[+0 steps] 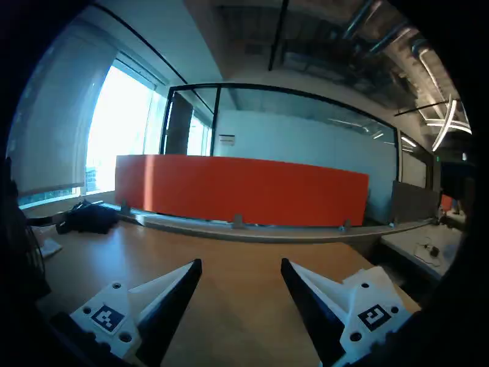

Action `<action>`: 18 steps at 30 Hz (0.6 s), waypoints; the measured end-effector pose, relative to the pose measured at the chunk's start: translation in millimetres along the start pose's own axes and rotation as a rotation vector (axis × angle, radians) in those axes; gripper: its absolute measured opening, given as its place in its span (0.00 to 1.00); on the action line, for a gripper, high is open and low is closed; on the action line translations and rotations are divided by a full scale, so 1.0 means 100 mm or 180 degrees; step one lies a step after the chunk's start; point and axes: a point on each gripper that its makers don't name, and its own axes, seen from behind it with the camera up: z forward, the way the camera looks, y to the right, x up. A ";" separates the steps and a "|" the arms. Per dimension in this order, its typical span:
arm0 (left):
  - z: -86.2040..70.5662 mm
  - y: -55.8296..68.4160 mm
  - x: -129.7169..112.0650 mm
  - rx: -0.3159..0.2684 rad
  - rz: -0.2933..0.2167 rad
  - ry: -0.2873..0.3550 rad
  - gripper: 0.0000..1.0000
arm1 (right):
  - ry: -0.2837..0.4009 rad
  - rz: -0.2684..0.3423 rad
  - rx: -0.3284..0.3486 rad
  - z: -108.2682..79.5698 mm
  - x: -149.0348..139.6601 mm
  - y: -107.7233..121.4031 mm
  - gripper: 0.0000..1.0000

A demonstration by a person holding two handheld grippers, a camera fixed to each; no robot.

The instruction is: Fold towel

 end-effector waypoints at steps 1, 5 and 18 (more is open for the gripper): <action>0.00 -0.01 -0.01 -0.0001 0.0007 0.0012 0.93 | 0.0007 -0.0003 -0.0002 0.00 0.01 0.00 1.00; 0.00 -0.07 -0.06 -0.0004 0.0027 0.0067 0.92 | 0.0051 -0.0004 -0.0006 0.01 0.03 -0.02 1.00; 0.04 -0.17 -0.25 0.0002 0.0033 0.0215 0.93 | 0.0141 -0.0055 -0.0010 0.02 -0.04 -0.05 1.00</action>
